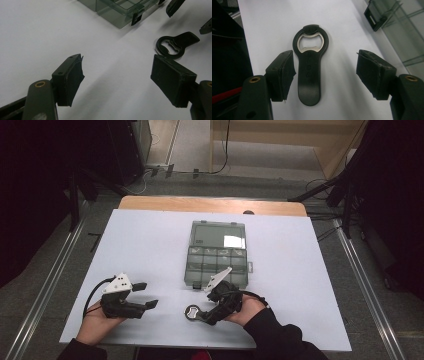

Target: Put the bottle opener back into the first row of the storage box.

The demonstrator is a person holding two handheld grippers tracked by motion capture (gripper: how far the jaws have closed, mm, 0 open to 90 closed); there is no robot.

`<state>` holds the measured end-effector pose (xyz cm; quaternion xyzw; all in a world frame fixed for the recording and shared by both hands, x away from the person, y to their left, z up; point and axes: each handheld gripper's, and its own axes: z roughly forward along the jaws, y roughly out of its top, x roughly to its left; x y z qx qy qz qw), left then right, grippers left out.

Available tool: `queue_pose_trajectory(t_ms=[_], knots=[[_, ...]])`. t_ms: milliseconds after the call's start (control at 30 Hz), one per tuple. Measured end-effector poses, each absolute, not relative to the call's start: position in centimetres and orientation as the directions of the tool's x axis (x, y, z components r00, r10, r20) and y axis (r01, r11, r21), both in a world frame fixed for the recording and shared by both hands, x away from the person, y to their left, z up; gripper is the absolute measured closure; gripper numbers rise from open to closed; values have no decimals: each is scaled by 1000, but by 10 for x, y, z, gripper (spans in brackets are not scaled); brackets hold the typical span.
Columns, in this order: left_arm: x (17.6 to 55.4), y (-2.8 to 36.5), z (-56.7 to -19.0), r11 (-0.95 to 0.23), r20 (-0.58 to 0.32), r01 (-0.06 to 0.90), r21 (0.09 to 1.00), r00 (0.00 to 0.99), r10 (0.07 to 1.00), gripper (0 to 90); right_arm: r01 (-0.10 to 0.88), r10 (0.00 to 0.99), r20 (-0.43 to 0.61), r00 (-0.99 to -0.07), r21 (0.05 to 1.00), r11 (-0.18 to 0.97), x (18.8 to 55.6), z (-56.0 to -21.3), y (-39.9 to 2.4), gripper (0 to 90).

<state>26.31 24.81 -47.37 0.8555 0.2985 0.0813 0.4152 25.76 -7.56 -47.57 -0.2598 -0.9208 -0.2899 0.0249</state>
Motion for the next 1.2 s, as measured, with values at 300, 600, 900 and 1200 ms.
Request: queue_pose_trajectory(t_ms=[300,600,900,1200], knots=[[263,248,-474,-481,-106,443,757,809,579,251,488,455,188,-870,447,750,254,-476,-61,432],[263,248,-474,-477,-102,440,761,807,581,251,472,441,170,-881,353,807,252,-480,-48,522],[262,248,-473,-473,-104,440,763,806,583,251,426,429,73,-900,343,837,247,-481,-42,650],[263,248,-474,-476,-104,442,760,806,582,251,423,418,93,-904,343,839,250,-481,-44,660]])
